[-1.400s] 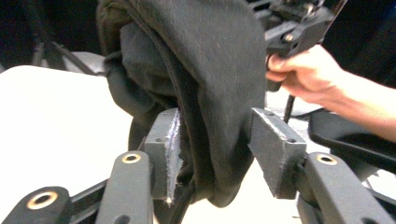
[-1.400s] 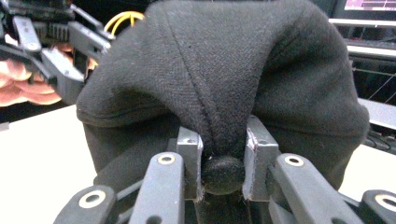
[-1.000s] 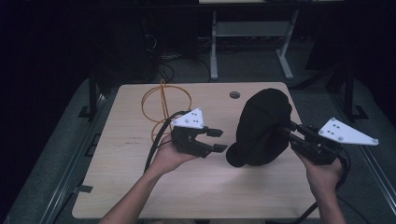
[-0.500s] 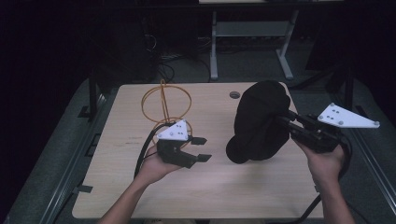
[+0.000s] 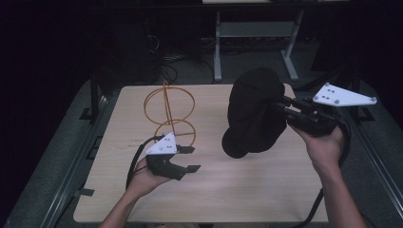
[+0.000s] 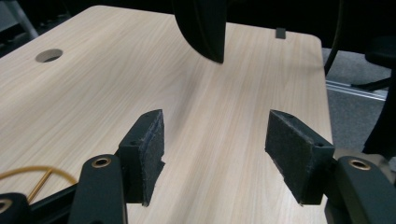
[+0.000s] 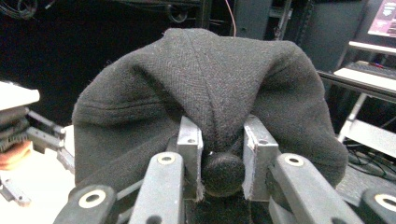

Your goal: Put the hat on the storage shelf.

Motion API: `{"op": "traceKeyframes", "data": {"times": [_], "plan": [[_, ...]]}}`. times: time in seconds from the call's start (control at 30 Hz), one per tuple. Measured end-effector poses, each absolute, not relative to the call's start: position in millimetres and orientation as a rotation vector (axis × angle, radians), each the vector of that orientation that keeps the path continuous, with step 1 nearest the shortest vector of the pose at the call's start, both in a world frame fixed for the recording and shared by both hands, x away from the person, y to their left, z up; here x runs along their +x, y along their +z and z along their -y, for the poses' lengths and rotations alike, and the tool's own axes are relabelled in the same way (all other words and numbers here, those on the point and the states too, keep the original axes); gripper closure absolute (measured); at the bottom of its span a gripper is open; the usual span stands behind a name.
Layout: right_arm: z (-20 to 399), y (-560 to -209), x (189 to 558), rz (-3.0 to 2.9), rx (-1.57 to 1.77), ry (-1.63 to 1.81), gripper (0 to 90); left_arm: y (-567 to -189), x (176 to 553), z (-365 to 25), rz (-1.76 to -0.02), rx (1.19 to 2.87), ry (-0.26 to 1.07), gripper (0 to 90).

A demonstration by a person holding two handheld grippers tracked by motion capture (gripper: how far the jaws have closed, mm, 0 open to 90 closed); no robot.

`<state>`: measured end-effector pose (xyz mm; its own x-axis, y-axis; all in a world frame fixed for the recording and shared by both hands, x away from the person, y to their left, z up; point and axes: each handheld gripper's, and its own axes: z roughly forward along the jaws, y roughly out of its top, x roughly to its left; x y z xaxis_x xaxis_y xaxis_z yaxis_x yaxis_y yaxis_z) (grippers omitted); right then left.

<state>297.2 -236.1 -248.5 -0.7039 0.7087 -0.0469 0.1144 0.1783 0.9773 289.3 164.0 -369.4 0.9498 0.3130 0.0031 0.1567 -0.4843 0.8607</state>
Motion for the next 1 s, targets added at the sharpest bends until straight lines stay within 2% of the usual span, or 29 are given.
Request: {"op": "traceKeyframes", "data": {"times": [0.3,1.0], "plan": [[214,-229,315,-1.984,0.723,1.590,72.5,-385,287,-178,-0.386,2.094,0.219,30.1],[151,-192,355,-2.076,0.601,1.602,72.4,-397,278,-180,-0.366,2.108,0.263,28.0]]}}
